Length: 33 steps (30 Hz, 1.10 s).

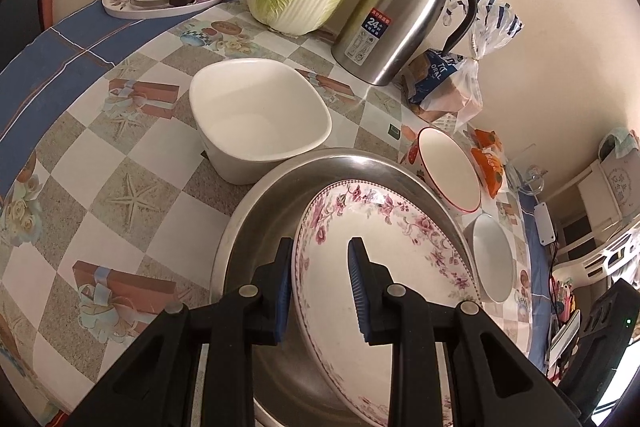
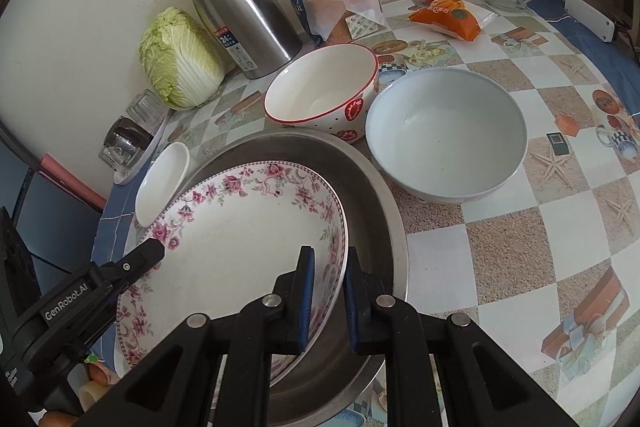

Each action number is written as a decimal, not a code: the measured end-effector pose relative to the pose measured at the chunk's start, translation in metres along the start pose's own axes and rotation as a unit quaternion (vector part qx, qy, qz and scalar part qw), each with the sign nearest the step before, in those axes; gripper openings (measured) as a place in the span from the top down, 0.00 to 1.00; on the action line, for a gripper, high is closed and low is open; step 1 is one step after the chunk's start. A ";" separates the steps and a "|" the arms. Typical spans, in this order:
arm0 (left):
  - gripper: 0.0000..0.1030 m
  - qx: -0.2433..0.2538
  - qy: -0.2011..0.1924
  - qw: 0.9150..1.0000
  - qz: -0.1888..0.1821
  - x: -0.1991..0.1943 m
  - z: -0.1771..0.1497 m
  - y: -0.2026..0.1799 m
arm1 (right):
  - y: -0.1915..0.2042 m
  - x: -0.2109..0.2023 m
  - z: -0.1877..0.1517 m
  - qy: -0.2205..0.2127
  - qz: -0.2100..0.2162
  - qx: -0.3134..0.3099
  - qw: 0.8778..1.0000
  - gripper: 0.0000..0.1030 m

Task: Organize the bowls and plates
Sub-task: 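Lower the pink-floral plate into the steel basin with both grippers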

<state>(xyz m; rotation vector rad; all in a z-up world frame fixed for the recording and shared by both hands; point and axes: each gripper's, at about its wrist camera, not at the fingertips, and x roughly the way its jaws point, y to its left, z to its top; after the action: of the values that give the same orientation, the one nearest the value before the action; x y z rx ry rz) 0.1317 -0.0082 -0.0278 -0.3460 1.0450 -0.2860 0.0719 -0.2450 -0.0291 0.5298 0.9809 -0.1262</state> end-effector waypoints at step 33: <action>0.73 -0.011 0.021 1.000 0.020 0.018 -0.005 0.007 | -0.001 0.014 -0.001 0.016 -0.010 -0.013 1.000 0.85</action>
<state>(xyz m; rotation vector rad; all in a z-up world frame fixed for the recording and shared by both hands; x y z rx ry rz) 0.1363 -0.0098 -0.0477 -0.3404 1.0962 -0.2462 0.0784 -0.2431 -0.0415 0.4983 1.0177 -0.1235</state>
